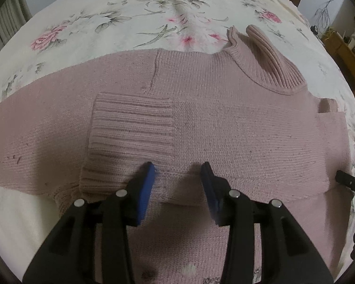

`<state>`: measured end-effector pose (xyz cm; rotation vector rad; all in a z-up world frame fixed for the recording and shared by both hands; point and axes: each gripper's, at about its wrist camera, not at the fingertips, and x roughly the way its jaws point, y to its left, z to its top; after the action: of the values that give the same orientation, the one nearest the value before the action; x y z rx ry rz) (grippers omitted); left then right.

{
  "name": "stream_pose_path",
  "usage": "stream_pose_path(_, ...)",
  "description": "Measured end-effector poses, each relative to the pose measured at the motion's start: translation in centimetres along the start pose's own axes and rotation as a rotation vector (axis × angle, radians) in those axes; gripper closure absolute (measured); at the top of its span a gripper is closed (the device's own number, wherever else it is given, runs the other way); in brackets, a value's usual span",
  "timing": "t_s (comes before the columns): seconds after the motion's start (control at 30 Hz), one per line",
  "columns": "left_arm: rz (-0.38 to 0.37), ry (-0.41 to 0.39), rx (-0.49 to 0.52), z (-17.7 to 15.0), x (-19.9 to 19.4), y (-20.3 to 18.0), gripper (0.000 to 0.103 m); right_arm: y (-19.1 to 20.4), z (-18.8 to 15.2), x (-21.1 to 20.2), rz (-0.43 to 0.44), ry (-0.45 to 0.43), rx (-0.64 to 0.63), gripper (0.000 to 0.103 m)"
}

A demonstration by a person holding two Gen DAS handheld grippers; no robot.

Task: Fold small clothes

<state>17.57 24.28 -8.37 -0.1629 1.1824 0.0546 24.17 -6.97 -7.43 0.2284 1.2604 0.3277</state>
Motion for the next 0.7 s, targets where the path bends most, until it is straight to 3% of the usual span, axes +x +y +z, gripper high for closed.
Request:
stream_pose_path(0.1, -0.039, -0.012, -0.048, 0.3, -1.4, 1.0, 0.062, 1.4, 0.3, -1.3, -0.021, -0.002, -0.002, 0.066)
stream_pose_path(0.2, -0.047, -0.066, -0.102, 0.0, -3.8, 3.7, 0.058, 3.0, 0.1, -3.8, 0.035, -0.058, -0.029, 0.058)
stream_pose_path(0.33, 0.025, -0.109, -0.198, -1.6, -6.6, 10.1, 0.051, 5.0, -1.1, -4.4, 0.074, -0.048, -0.07, 0.056)
stream_pose_path(0.47, 0.146, -0.138, -0.308, -3.8, -8.8, 17.7, 0.045, 6.9, -2.2, -3.3, 0.103, -0.023, -0.102, 0.055)
stream_pose_path(0.6, 0.255, -0.162, -0.474, -5.5, -10.5, 26.4, 0.04, 8.6, -2.6, -1.5, 0.096, -0.006, -0.118, 0.055)
stream_pose_path(0.7, 0.257, -0.198, -0.593, -6.1, -11.0, 31.6, 0.04, 8.9, -2.6, -0.7, 0.082, 0.003, -0.118, 0.055)
